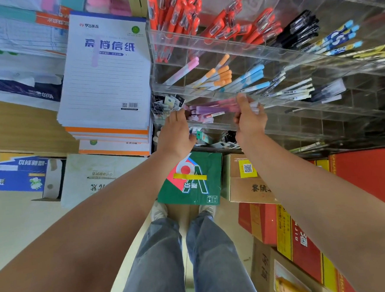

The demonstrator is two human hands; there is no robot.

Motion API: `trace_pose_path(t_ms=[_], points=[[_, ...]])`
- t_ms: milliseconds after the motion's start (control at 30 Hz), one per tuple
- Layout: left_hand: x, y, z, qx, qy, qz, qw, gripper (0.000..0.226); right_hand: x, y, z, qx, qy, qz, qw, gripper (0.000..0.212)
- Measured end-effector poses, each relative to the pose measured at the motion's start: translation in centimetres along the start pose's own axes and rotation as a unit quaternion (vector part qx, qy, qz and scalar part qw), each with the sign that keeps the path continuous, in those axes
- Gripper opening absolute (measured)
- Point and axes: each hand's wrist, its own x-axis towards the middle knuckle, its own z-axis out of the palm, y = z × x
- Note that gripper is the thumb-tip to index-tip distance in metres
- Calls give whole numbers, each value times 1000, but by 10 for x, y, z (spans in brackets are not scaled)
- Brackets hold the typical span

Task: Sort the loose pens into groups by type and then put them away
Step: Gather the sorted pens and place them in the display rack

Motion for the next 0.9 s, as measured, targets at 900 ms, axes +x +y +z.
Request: trace_pose_path(t_ms=[900], points=[[13, -6, 12, 100, -112, 36, 988, 82, 11, 42, 4, -228, -58, -179, 955, 22]])
